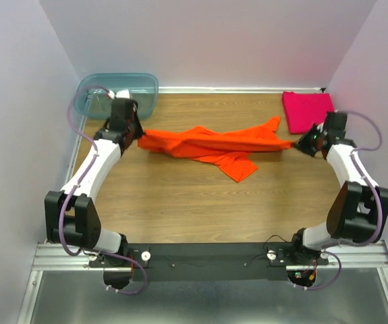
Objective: Fold and stack the t-shirts
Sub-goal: Flatten the tshirt out
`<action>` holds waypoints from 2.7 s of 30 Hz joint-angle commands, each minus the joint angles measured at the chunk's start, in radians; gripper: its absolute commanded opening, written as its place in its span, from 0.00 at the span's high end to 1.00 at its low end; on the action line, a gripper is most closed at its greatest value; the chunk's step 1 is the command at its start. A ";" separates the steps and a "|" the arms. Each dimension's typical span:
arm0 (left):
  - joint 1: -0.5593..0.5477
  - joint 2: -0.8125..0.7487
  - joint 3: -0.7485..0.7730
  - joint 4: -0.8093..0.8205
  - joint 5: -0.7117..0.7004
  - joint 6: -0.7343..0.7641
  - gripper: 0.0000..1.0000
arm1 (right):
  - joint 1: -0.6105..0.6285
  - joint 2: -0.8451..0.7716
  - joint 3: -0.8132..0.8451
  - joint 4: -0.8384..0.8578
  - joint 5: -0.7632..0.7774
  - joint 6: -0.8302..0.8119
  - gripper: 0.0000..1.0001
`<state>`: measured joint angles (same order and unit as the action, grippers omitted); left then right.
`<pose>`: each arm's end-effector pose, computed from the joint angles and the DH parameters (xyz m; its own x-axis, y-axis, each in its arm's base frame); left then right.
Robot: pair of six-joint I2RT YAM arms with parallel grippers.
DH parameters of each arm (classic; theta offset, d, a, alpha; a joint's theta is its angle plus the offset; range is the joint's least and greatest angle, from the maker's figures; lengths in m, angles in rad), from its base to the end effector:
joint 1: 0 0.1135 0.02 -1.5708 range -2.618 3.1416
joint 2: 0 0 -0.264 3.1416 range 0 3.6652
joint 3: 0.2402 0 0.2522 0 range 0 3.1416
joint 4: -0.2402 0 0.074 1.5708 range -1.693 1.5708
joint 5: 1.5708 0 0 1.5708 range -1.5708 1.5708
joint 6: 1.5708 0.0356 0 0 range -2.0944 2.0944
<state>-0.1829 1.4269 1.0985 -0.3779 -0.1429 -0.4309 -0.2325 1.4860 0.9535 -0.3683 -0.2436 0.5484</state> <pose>0.3121 -0.0526 0.2817 -0.6106 -0.3075 -0.7298 -0.1998 0.9515 -0.2338 0.3003 -0.0623 0.2188 -0.6103 0.6644 -0.4314 0.4641 0.7412 0.4851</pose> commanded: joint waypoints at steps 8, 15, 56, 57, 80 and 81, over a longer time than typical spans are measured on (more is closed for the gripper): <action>0.080 0.009 0.779 -0.108 -0.168 0.020 1.00 | -0.007 -0.127 0.602 -0.075 0.142 -0.025 0.99; 0.080 -0.276 0.707 0.017 -0.219 0.029 1.00 | 0.059 -0.277 0.709 -0.115 0.236 -0.129 0.99; 0.079 0.383 0.265 0.271 0.060 0.146 1.00 | 0.311 0.140 0.134 0.224 0.523 -0.416 0.99; 0.079 0.417 0.328 0.243 0.084 0.126 1.00 | 0.299 0.169 0.169 0.242 0.512 -0.423 0.99; 0.097 0.524 0.488 0.077 0.267 -0.080 0.98 | 0.213 0.537 0.582 0.246 0.342 -0.568 0.99; 0.097 0.530 0.497 0.079 0.260 -0.080 0.98 | 0.213 0.574 0.612 0.244 0.319 -0.588 0.99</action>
<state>-0.0963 1.9488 1.5593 -0.2966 0.0753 -0.4873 -0.0147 1.9709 1.4960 -0.1349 0.1246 0.0433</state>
